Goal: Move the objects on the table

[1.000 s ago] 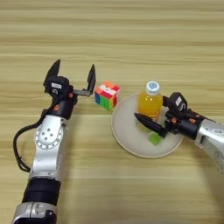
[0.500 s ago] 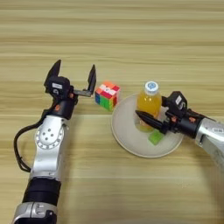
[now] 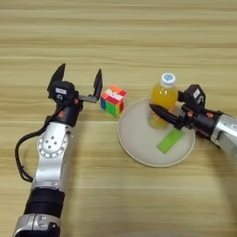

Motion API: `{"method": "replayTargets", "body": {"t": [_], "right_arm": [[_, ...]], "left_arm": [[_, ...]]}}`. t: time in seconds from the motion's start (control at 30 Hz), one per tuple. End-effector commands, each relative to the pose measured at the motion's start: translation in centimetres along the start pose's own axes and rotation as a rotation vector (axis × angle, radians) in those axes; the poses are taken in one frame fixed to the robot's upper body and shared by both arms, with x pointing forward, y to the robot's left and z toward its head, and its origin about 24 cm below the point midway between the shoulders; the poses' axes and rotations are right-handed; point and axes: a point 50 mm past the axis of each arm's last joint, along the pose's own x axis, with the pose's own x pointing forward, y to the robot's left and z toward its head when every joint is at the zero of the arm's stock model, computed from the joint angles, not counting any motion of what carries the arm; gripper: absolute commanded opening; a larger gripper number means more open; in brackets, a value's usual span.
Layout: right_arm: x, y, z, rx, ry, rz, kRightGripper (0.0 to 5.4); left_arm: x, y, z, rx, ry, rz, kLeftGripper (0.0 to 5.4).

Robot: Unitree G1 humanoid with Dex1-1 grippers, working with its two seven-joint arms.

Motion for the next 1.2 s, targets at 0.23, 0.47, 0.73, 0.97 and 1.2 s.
{"method": "replayTargets", "body": {"t": [0.23,0.47,0.73,0.97,1.2], "right_arm": [[0.2,-1.2,2.6,-0.055,-0.063,-0.005,3.34],[0.4,-1.1,3.1,-0.072,-0.075,0.006,3.34],[0.1,-0.6,3.9,-0.099,-0.092,0.038,3.34],[0.0,0.4,4.5,-0.112,-0.113,0.076,3.34],[0.0,1.7,5.2,-0.12,-0.141,0.117,3.34]], "left_arm": [[-0.5,-3.0,1.1,-0.001,0.001,-0.37,5.4],[-1.5,-3.9,1.4,-0.094,0.041,-0.578,5.4],[-1.9,-4.8,2.0,-0.16,0.062,-0.7,5.4],[-2.0,-5.7,1.8,-0.164,0.076,-0.749,5.4],[-2.0,-6.3,1.6,-0.165,0.086,-0.779,5.4]]}}
